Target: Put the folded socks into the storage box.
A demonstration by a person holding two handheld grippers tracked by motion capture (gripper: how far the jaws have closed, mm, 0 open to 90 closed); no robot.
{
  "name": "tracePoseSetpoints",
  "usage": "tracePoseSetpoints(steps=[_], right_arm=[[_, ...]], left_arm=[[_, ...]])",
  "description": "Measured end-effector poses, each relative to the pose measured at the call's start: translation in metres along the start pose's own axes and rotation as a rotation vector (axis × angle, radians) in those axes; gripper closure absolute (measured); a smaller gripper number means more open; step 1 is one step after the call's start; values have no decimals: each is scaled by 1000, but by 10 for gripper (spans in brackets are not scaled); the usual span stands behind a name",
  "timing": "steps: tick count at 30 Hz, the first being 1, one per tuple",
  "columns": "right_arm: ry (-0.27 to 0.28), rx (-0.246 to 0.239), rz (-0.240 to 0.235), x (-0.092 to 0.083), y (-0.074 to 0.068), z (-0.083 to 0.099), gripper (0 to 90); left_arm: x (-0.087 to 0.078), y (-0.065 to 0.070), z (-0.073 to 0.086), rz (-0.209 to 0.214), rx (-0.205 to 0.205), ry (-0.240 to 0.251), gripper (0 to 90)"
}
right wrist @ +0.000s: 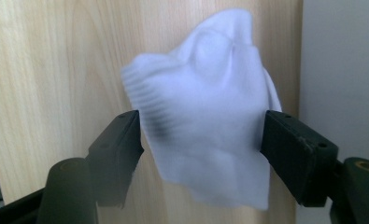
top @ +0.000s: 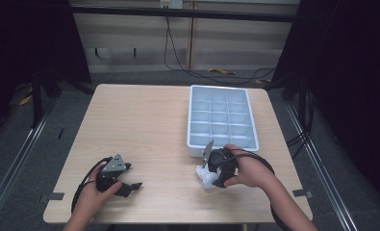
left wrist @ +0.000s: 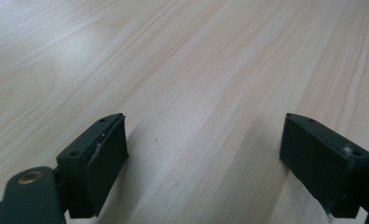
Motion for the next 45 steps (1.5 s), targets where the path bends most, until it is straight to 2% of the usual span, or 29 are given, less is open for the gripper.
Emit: tracePoseSetpoints(steps=[1,4,14,16,17,19,29,33,34,36,38,41,44,45], right_arm=[[4,21,-10,1,0,0,286],[-3,30,-27,6,1,1,285],[-7,30,-43,15,2,0,260],[3,42,-50,18,4,0,255],[-5,63,-58,18,4,0,256],[9,62,-64,20,6,1,246],[-15,51,-42,28,6,0,242],[-49,81,-28,33,8,-2,245],[-53,82,-11,35,8,-2,246],[-58,68,14,36,8,-2,302],[-41,93,38,34,11,-1,418],[-20,112,47,34,15,1,449],[-24,117,48,34,15,0,474],[-23,123,51,33,17,0,508]], left_arm=[[0,0,0,0,0,0,148],[0,0,0,2,1,0,149],[0,0,0,1,1,0,149],[0,0,0,2,1,0,149],[0,0,0,2,1,0,149],[0,0,0,1,1,0,149],[0,0,0,3,1,2,149],[0,0,0,3,1,2,149],[0,0,0,3,1,2,149],[0,0,0,3,2,2,149],[0,0,0,4,2,2,149],[1,1,0,4,-7,11,149],[1,1,0,5,-8,11,149],[1,1,0,5,-8,11,149]])
Point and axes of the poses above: each handheld gripper's, and its own axes: x roughly forward along the jaws, z roughly out of its underside, y roughly to its right, the point moved 4 cm from there along x, roughly forward along the jaws, and after that the axes turned 2 degrees about y, right-handed, at the moved point
